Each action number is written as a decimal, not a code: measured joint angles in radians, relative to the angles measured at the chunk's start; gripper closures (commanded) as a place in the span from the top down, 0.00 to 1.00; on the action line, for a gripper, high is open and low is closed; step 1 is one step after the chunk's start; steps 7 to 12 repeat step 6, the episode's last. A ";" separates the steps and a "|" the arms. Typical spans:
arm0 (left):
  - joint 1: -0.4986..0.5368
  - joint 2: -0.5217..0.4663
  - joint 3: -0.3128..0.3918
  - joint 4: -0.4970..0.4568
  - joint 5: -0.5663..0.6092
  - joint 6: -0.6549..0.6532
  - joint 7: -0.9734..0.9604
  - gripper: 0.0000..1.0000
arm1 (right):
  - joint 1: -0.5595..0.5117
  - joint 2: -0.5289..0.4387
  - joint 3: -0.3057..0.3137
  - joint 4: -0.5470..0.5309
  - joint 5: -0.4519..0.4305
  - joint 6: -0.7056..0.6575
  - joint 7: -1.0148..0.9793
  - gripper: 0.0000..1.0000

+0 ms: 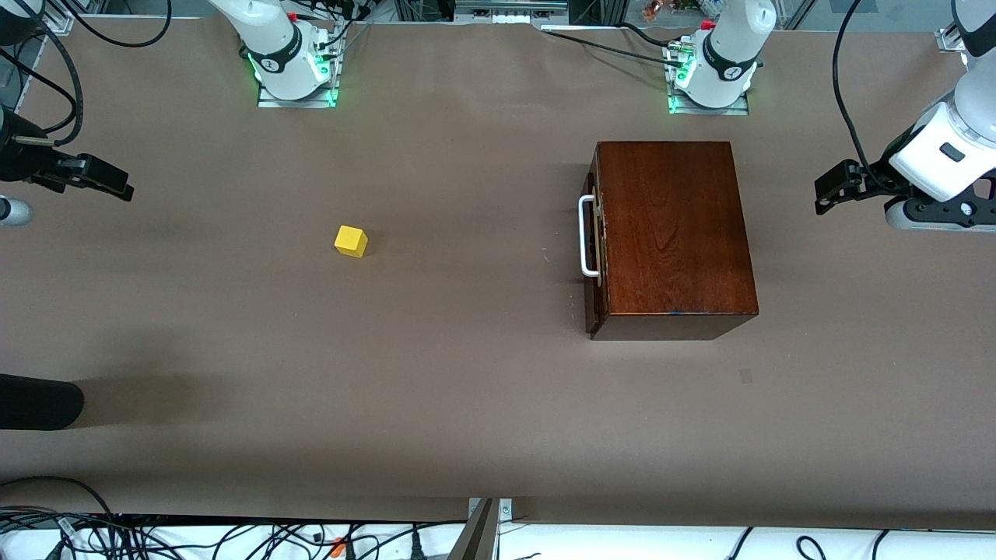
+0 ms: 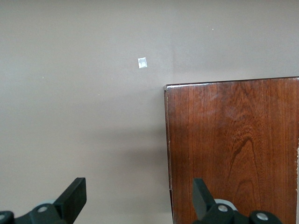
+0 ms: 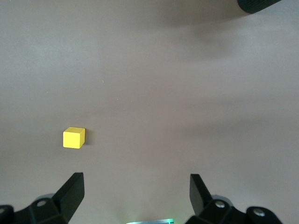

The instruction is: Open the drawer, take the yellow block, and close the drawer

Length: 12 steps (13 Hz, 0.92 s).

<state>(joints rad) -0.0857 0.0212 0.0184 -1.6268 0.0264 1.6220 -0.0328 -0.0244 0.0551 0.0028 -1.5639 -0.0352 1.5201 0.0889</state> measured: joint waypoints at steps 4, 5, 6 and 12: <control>-0.001 0.000 0.000 0.006 0.000 0.000 0.000 1.00 | 0.000 0.000 0.000 0.000 0.000 0.000 0.000 1.00; -0.001 0.000 -0.001 0.006 0.000 0.000 0.000 1.00 | 0.000 0.000 0.000 0.000 0.000 0.000 0.000 1.00; -0.001 0.001 -0.001 0.006 0.000 0.000 0.000 1.00 | 0.000 0.000 0.000 0.000 0.000 0.001 0.000 1.00; -0.001 0.001 -0.001 0.006 0.000 0.000 0.000 1.00 | 0.000 0.000 0.000 0.000 0.000 0.001 0.000 1.00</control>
